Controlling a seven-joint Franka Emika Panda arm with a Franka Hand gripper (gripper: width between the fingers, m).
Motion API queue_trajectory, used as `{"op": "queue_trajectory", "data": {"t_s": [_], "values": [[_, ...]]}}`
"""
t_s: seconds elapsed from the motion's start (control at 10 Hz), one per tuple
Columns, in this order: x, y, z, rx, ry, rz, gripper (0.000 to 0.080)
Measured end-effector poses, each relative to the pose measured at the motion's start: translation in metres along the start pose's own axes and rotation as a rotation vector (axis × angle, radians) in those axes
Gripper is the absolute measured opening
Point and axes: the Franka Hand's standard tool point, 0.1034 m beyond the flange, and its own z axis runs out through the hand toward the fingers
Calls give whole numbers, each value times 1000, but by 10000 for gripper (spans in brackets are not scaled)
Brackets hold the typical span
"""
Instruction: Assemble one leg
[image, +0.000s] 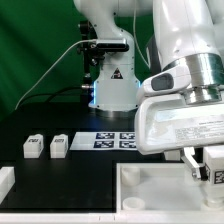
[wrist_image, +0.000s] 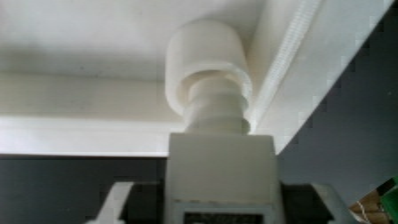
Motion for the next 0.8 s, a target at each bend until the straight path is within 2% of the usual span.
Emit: {"op": "queue_trajectory", "data": {"t_s": [0.2, 0.5, 0.8], "values": [[-4, 0, -1, -7, 22, -4, 291], [-16, 1, 9, -13, 18, -1, 291], [-15, 1, 11, -21, 26, 6, 291]]}}
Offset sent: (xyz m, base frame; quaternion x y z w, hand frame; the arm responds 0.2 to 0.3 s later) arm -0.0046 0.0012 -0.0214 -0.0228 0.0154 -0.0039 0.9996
